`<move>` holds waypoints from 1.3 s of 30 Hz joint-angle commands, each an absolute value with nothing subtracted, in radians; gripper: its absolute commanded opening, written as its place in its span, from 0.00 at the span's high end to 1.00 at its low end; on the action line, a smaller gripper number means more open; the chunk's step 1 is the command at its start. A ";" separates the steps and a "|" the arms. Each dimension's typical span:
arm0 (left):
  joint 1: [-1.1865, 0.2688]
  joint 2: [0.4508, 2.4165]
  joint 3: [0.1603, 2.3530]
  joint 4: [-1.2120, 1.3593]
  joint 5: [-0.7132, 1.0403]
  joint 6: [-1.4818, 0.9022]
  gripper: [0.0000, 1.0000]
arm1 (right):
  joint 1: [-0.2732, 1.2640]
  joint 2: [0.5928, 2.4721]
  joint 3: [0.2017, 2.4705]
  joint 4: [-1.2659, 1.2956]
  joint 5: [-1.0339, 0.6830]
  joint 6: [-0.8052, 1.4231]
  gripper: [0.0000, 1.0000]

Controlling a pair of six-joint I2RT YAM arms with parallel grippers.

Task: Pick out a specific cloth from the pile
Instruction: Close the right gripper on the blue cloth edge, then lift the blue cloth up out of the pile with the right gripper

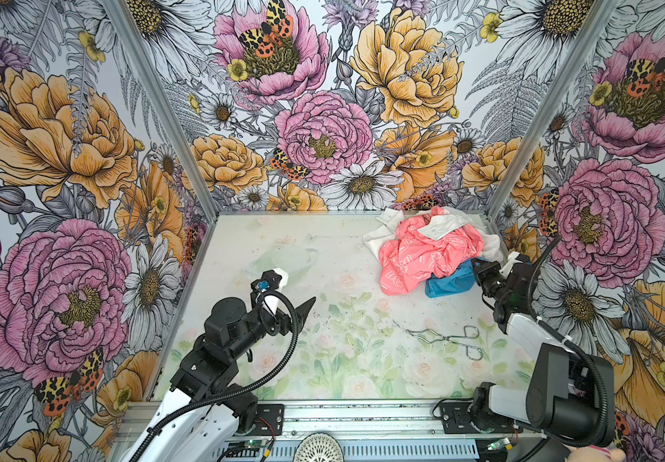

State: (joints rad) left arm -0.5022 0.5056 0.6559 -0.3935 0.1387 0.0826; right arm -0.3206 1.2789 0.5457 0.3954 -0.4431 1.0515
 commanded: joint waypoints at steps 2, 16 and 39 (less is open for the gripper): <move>-0.515 0.494 0.648 -0.399 0.114 0.097 0.01 | -0.311 1.244 0.610 0.455 -0.470 1.055 1.00; -0.518 0.488 0.646 -0.399 0.111 0.100 0.01 | -0.295 1.197 0.662 0.439 -0.459 1.063 1.00; -0.530 0.480 0.646 -0.403 0.097 0.101 0.01 | -0.281 1.118 0.728 0.438 -0.436 1.062 1.00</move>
